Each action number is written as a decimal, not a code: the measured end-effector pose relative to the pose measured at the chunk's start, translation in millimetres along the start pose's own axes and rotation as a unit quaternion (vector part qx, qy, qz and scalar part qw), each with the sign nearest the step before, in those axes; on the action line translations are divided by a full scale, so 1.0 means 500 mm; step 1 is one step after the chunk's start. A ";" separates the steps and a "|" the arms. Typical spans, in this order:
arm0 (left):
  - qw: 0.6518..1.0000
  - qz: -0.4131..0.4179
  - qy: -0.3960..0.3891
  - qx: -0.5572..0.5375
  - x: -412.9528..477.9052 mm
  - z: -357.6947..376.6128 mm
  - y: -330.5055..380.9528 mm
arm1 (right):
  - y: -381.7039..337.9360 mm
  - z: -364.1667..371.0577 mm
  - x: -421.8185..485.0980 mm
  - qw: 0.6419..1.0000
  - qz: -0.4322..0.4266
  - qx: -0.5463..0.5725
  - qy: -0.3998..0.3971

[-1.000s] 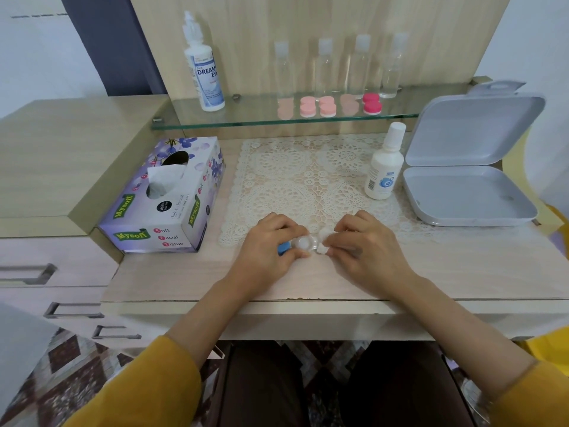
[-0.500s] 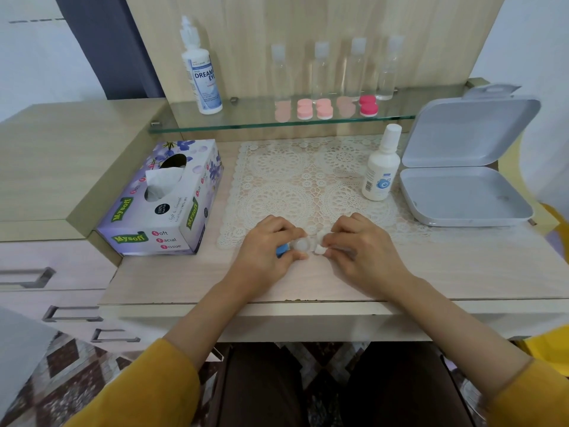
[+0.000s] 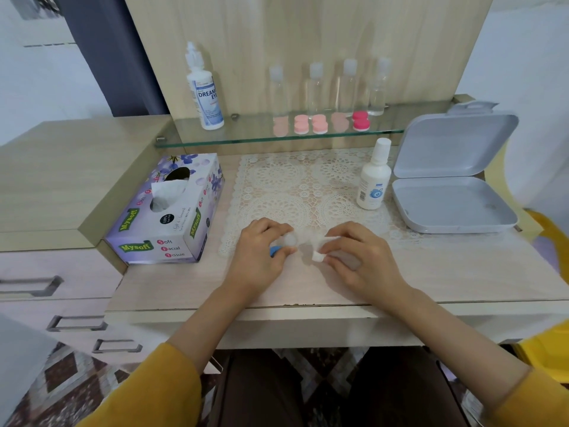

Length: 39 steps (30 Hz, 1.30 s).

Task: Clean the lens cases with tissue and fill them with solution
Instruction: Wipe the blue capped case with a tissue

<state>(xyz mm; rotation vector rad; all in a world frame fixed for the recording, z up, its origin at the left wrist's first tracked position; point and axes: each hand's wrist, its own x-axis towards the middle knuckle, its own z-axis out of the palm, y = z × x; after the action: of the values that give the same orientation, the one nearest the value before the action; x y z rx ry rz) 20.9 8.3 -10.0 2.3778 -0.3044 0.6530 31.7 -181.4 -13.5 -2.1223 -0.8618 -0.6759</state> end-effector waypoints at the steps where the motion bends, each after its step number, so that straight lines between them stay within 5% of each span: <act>1: 1.000 -0.005 0.003 -0.015 0.003 -0.005 0.006 | -0.003 -0.002 0.001 1.000 0.004 0.006 0.005; 16: 0.983 -0.089 -0.005 -0.158 0.017 -0.043 0.066 | -0.022 -0.013 0.032 0.997 0.013 0.006 0.074; 31: 0.925 -0.211 -0.036 -0.315 0.010 -0.042 0.095 | -0.019 -0.016 0.035 0.995 0.017 0.090 0.026; 39: 0.901 -0.229 -0.083 -0.359 0.003 -0.030 0.092 | -0.029 -0.028 0.041 0.972 0.134 0.189 0.038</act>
<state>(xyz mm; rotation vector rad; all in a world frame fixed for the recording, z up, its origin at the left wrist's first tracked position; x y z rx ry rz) -0.7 -17.4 25.0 1.6904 -0.0306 0.0753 31.4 -177.5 15.1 -1.8108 -0.5925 -0.4103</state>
